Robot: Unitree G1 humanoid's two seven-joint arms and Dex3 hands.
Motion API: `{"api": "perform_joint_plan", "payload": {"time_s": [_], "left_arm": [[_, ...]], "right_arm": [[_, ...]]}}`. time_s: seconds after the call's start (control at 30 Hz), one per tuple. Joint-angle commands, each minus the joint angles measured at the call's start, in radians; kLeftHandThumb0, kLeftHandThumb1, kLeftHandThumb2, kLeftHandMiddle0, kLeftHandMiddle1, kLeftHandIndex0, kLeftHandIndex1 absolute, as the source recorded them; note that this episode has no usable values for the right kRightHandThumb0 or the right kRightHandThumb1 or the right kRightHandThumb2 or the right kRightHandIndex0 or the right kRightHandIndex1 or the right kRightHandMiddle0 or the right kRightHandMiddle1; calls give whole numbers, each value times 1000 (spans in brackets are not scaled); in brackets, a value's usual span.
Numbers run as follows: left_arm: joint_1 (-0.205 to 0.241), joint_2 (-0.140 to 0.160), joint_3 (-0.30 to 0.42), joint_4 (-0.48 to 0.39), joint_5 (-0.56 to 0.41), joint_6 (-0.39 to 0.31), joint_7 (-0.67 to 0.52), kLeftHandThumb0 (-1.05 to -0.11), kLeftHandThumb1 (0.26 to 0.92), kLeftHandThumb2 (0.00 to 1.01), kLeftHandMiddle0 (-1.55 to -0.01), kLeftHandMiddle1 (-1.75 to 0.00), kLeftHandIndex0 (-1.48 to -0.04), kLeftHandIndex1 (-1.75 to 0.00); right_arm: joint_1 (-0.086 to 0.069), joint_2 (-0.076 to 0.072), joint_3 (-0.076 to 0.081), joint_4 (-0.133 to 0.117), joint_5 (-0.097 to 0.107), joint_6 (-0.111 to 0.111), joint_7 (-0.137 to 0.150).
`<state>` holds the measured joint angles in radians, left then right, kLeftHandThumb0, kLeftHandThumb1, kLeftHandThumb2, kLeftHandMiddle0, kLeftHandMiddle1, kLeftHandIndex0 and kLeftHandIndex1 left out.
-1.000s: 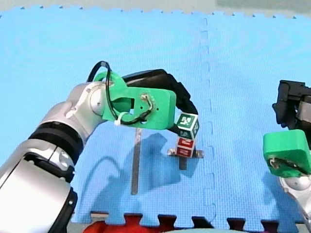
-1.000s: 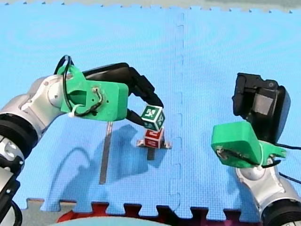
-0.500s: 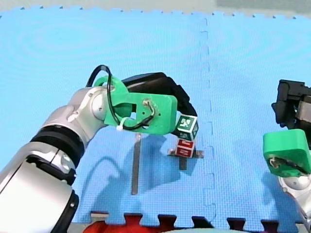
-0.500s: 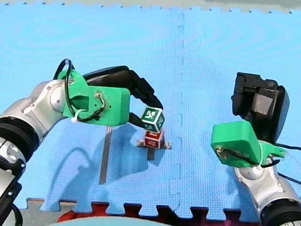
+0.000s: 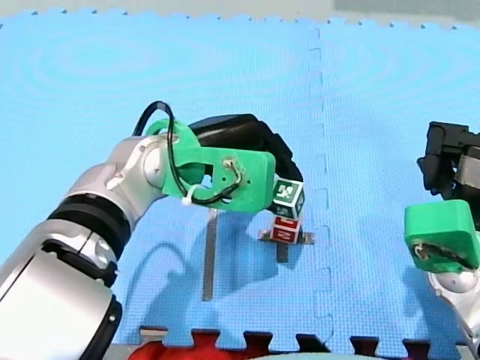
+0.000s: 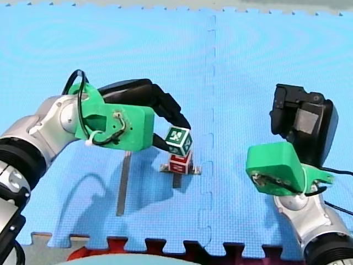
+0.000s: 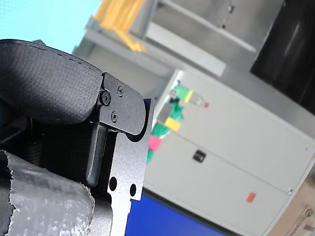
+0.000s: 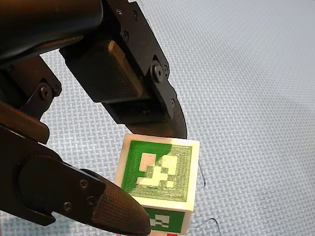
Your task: Stack cube left
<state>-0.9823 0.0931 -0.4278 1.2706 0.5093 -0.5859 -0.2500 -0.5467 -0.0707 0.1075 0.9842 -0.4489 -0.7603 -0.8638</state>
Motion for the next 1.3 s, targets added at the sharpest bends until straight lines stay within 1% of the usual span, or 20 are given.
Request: {"api": "perform_joint_plan", "payload": {"time_s": [0.0, 0.2, 0.6, 0.83, 0.93, 1.27], "left_arm": [[-1, -1, -9, 3, 12, 3, 14, -489, 849, 5, -970, -1746, -1286, -3], [4, -5, -20, 7, 31, 4, 40, -491, 852, 5, -972, -1746, -1284, -2], [6, -8, -24, 12, 36, 6, 50, -499, 859, 4, -951, -1746, -1285, -2], [11, -15, -23, 14, 36, 8, 51, -500, 858, 3, -945, -1746, -1290, -4], [13, -14, -23, 13, 36, 5, 51, -502, 859, 3, -942, -1746, -1290, -3], [13, -15, -24, 15, 36, 6, 50, -505, 860, 2, -933, -1746, -1287, -1]], "right_arm": [[4, -1, -2, -5, 3, 1, -1], [5, 1, -3, -9, 4, 3, 1], [10, 1, -2, -20, -2, 9, -3], [12, 0, -1, -19, -7, 7, -9], [14, 1, 0, -23, -10, 9, -11], [13, 5, 2, -22, -12, 17, -15]]}}
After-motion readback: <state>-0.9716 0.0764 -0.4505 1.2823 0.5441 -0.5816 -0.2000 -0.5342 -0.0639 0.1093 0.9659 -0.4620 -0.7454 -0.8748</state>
